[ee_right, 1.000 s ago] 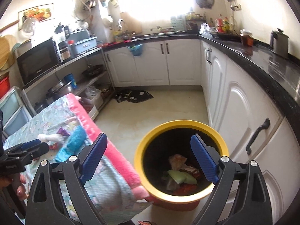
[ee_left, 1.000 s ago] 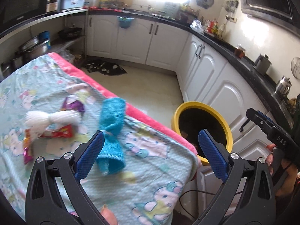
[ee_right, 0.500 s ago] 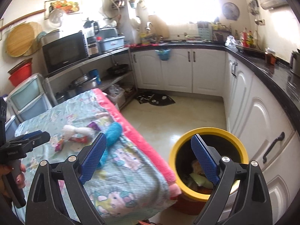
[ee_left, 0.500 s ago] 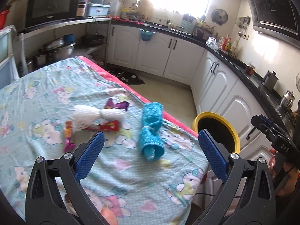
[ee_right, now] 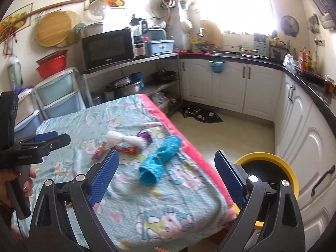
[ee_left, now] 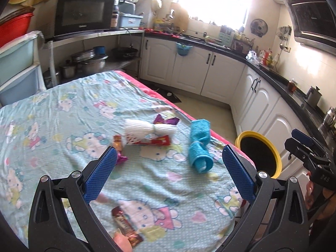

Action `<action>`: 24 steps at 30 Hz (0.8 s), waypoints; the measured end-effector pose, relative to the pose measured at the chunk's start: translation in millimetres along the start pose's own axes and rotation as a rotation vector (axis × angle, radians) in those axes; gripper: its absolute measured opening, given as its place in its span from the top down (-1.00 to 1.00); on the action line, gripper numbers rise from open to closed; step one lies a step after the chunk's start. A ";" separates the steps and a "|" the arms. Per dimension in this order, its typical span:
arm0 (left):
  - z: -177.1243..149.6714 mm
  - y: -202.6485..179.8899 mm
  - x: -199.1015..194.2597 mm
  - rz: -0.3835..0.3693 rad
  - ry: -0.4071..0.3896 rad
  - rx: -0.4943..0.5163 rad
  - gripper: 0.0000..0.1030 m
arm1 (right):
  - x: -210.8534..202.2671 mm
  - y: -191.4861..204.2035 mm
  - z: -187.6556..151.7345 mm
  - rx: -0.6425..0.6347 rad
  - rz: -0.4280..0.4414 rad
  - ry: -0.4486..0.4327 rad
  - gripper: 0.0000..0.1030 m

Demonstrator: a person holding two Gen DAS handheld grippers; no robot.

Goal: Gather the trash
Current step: 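Move both tools back over the table toward the white mesh net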

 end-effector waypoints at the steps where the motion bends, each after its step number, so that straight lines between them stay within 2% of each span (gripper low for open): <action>1: -1.0 3.7 -2.0 0.007 -0.002 -0.003 -0.79 | 0.8 4.3 0.1 -0.006 0.008 0.001 -0.74; 11: -10.5 37.7 -7.2 0.052 -0.006 -0.052 -0.79 | 12.0 47.7 6.8 -0.084 0.074 0.013 -0.74; 17: -21.5 64.9 7.6 0.089 0.026 -0.099 -0.79 | 29.3 63.9 15.2 -0.118 0.101 0.029 -0.74; 24: -27.2 86.5 26.1 0.097 0.059 -0.144 -0.79 | 60.2 75.2 30.9 -0.142 0.123 0.056 -0.74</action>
Point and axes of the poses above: each gripper's, at about its wrist camera, not at the fingertips, and x roughly the way its jaws point, y to its left, z to its top, the point moved 7 cm from there along x, roughly the way its jaws point, and after that the axes turned 7 degrees about y, right-handed, at the moved point
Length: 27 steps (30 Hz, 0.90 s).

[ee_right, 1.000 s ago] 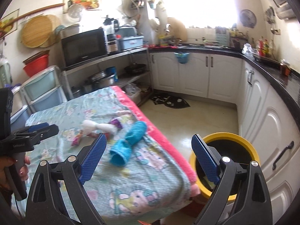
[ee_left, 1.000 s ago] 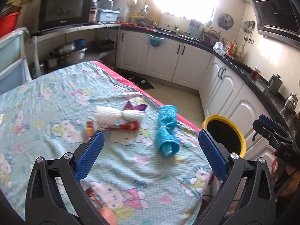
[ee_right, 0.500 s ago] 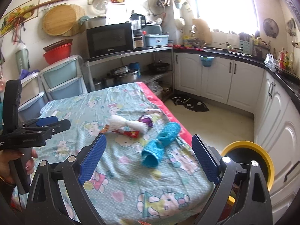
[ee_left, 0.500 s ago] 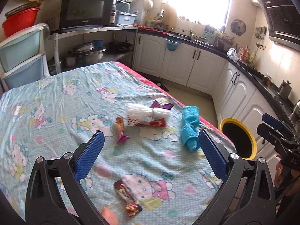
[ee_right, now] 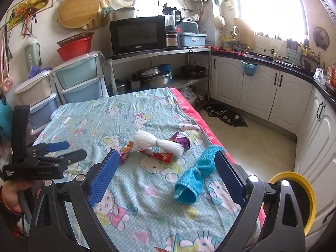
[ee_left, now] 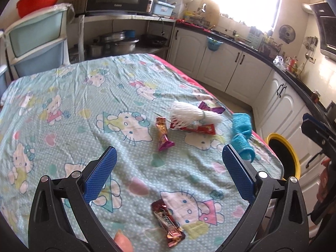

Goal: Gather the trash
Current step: 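Move both tools back over the table toward the white mesh net, then grasp the purple wrapper with the right tool while the left tool grasps the orange wrapper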

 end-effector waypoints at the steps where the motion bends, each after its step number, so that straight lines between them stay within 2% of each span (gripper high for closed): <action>1: 0.5 1.9 2.8 0.000 0.003 -0.003 -0.79 | 4.8 0.1 2.7 -0.003 0.001 0.003 -0.74; 7: 3.8 9.2 24.4 -0.004 0.033 -0.022 -0.79 | 38.7 -3.8 16.6 -0.030 -0.003 0.035 -0.74; 13: 5.7 10.1 54.2 -0.039 0.079 -0.049 -0.79 | 79.9 -17.7 26.8 -0.063 -0.021 0.083 -0.71; 16: 7.5 5.7 70.1 -0.067 0.106 -0.060 -0.74 | 107.1 -28.4 29.6 -0.072 -0.023 0.132 -0.53; 22: 12.5 2.3 99.0 -0.099 0.154 -0.088 -0.41 | 165.0 -55.9 27.7 -0.042 0.001 0.263 -0.17; 27: 15.8 5.3 117.0 -0.101 0.185 -0.109 -0.25 | 197.8 -61.5 22.1 -0.088 0.015 0.340 -0.03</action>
Point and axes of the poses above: each gripper's, at about its wrist camera, not at the fingertips, and x roughly the way its jaws point, y to its left, z to its top, the point moved 7 cm from there along x, roughly the way its jaws point, and after that the axes turned 7 degrees about y, right-handed, at the moved point
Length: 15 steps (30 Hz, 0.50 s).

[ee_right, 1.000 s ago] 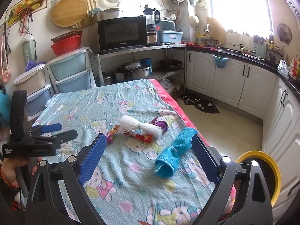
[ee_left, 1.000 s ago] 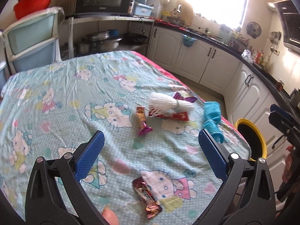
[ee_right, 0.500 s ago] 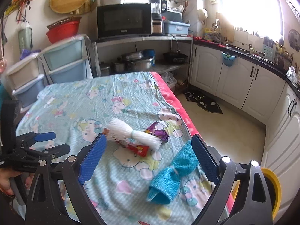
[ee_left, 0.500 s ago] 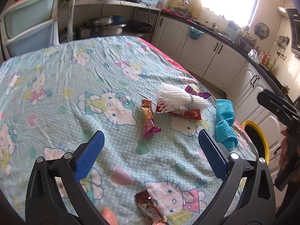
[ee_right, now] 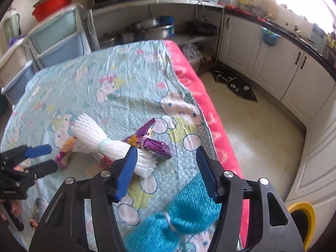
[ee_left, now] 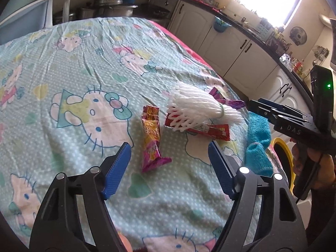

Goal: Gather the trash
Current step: 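Grasp the purple wrapper with the right tool while the left tool grasps the orange wrapper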

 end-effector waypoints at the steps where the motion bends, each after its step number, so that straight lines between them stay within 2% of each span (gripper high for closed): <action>1: 1.0 0.7 2.1 -0.001 0.004 -0.003 -0.23 | 2.9 -0.3 0.2 -0.008 -0.001 0.007 -0.01; 9: 5.8 3.4 17.9 -0.013 0.035 -0.021 -0.01 | 28.1 4.1 4.8 -0.072 0.069 0.065 0.17; 12: 5.4 5.4 24.1 -0.017 0.046 -0.032 0.04 | 34.2 8.0 4.0 -0.082 0.102 0.087 0.33; 15: 5.2 7.5 28.4 -0.020 0.050 -0.041 0.16 | 36.2 13.6 2.7 -0.100 0.126 0.098 0.58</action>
Point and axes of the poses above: each gripper's, at about its wrist camera, not at the fingertips, and x roughly the way its jaws point, y to its left, z to its top, the point moved 7 cm from there along x, roughly the way its jaws point, and after that the axes turned 7 degrees about y, right-handed, at the moved point
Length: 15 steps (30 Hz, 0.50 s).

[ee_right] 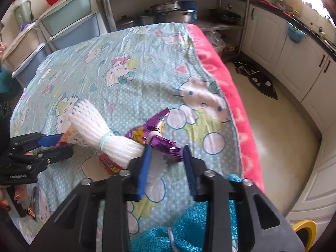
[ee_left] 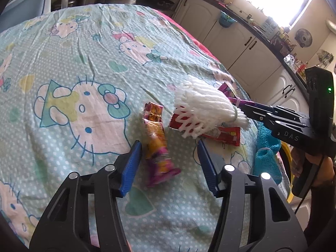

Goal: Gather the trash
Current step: 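Grasp the purple wrapper with the right tool while the left tool grasps the orange wrapper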

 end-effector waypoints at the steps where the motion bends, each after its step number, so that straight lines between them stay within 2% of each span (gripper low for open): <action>1: 0.3 -0.1 1.0 -0.002 0.000 -0.001 0.19 | -0.3 2.4 0.0 -0.007 0.005 0.000 0.61; 3: 0.4 0.8 2.0 -0.002 0.001 -0.003 0.40 | -0.6 7.6 -0.5 -0.022 0.004 0.001 0.64; 6: -1.7 2.2 3.0 0.000 0.005 0.002 0.55 | -3.6 19.6 -4.0 -0.053 0.011 -0.004 0.67; 15: -16.6 8.4 -11.1 0.004 0.002 0.027 0.74 | -13.3 52.6 -21.0 -0.105 0.036 -0.011 0.71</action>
Point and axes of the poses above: each gripper's, at about its wrist camera, not at the fingertips, and x roughly the way its jaws point, y to its left, z to its top, the point moved 7 cm from there along x, roughly the way its jaws point, and after that the axes turned 7 degrees about y, right-handed, at the moved point
